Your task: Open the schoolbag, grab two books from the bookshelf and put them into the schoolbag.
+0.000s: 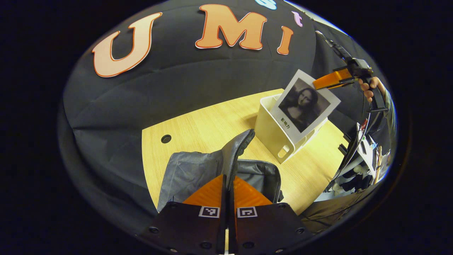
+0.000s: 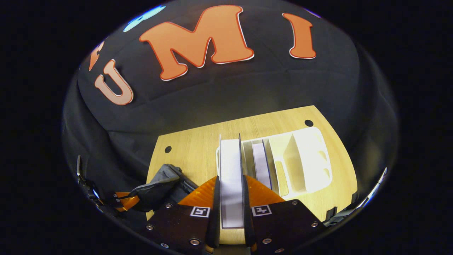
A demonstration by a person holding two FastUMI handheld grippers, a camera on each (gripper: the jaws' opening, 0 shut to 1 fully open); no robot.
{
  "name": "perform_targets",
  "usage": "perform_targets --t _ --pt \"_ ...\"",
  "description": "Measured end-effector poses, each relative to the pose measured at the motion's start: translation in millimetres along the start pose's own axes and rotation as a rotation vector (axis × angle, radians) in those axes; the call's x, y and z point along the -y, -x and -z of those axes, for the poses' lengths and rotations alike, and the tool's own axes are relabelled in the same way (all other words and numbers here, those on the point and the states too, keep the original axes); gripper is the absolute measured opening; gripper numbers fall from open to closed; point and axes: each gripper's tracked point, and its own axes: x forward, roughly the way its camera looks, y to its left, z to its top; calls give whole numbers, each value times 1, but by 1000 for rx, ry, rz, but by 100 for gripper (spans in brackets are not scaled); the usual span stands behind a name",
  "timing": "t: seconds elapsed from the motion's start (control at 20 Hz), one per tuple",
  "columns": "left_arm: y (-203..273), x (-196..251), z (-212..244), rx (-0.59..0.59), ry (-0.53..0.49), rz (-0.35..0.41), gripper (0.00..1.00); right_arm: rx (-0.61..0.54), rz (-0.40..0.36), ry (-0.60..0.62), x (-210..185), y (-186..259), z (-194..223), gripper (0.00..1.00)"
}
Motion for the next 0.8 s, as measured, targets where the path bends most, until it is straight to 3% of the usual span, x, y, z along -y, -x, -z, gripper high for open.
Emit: perform_targets --t 0.2,0.25,0.3,0.6,0.8 --pt "0 -2 1 5 -7 13 4 43 3 -48 4 25 5 28" --pt "1 -4 0 7 -11 17 4 50 3 -60 6 29 7 36" --pt "0 -5 2 7 -15 20 4 58 3 -75 7 35 10 28" --pt "1 -7 3 8 -38 50 4 113 13 -142 6 68 32 28" --pt "-1 -5 5 10 -38 74 4 115 -23 -212 -3 80 67 28"
